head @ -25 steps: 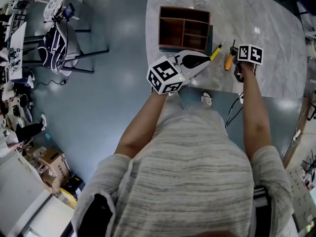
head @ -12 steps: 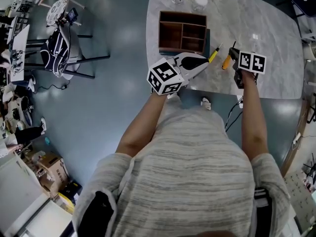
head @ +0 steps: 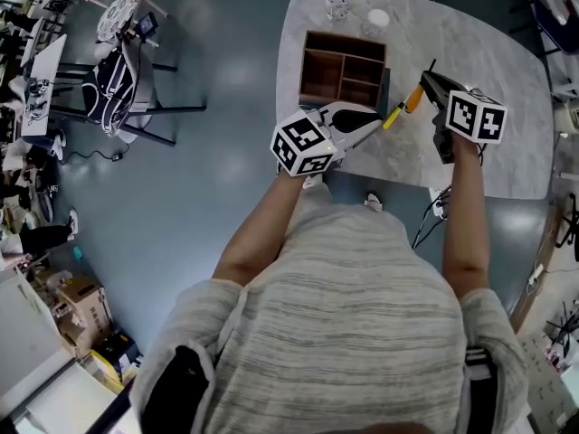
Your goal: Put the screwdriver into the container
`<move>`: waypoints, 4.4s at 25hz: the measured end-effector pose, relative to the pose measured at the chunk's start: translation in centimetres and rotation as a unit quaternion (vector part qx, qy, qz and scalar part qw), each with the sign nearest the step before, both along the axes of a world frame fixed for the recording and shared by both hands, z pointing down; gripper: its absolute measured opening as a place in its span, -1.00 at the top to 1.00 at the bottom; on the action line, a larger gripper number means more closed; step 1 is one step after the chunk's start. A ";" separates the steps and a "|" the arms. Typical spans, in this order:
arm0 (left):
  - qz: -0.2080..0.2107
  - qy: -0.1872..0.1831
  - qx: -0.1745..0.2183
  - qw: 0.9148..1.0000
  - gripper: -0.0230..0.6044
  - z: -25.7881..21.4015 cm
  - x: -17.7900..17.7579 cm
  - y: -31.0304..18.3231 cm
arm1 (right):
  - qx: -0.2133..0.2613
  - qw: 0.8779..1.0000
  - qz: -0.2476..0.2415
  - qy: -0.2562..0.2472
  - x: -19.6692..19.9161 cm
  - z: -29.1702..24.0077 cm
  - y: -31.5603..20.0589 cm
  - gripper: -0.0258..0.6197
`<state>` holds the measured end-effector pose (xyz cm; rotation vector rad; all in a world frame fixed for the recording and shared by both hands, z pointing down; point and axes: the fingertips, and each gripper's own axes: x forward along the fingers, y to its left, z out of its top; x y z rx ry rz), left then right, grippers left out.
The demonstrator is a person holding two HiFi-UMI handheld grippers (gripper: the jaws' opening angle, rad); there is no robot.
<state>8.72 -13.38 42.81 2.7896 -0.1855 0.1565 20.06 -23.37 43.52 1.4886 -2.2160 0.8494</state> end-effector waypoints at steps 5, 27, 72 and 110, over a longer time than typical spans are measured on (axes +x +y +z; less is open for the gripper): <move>-0.007 -0.001 0.001 1.000 0.87 -0.2 -0.4 0.0 | 0.044 0.998 -0.049 -0.009 -3.8 -3.7 -1.5 0.87; -0.039 -0.005 -0.008 0.999 0.87 0.8 -4.2 -0.2 | 0.040 0.992 -0.120 0.017 -12.5 1.8 -2.7 0.87; -0.014 -0.015 -0.021 1.000 0.87 1.5 -2.0 0.2 | 0.001 0.989 -0.136 0.051 -11.5 6.8 -0.6 0.86; 0.019 -0.016 -0.014 1.000 0.87 1.4 -0.5 1.3 | 0.012 0.998 -0.054 0.025 -3.9 4.4 0.8 0.86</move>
